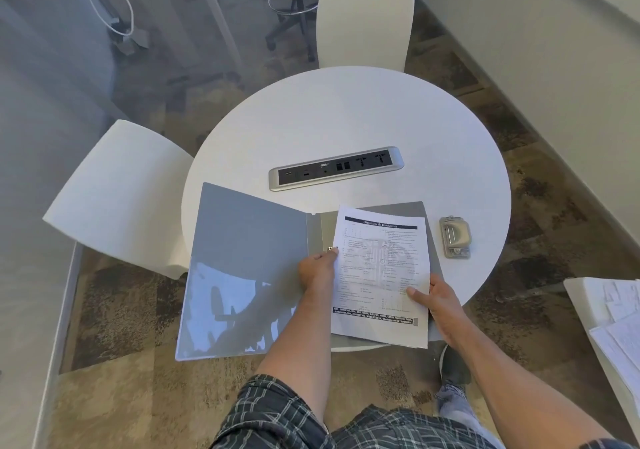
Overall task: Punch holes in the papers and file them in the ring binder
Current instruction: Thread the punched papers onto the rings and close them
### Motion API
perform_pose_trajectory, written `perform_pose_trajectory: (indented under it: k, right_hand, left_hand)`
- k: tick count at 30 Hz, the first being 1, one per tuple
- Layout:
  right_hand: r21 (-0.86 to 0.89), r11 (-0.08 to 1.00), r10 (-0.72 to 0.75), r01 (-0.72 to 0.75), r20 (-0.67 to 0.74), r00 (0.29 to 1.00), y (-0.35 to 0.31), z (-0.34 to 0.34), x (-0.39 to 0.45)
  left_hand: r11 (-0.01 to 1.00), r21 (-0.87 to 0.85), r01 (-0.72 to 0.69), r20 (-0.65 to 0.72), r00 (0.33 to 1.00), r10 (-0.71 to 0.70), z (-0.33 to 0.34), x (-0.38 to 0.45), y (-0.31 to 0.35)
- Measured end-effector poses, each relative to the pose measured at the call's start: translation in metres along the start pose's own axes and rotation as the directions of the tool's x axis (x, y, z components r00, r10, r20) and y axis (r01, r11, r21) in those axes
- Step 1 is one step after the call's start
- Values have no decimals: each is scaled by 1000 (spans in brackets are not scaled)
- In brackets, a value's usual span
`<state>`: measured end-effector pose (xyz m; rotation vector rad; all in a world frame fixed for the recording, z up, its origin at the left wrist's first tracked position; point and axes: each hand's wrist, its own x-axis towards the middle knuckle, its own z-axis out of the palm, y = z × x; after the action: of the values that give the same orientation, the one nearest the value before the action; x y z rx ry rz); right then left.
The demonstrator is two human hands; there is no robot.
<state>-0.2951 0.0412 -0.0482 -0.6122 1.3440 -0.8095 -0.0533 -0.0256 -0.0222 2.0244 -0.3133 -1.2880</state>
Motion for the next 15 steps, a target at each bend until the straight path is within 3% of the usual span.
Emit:
perform_pose_trajectory:
  k: [5, 15]
  right_hand:
    - [-1, 1000, 9, -9, -6, 1000, 0, -2, 1]
    - [3, 999, 32, -32, 9, 999, -2, 0, 1]
  left_hand:
    - [997, -78, 16, 0, 1000, -16, 3, -7, 0]
    - [998, -58, 38, 13, 999, -37, -3, -2, -5]
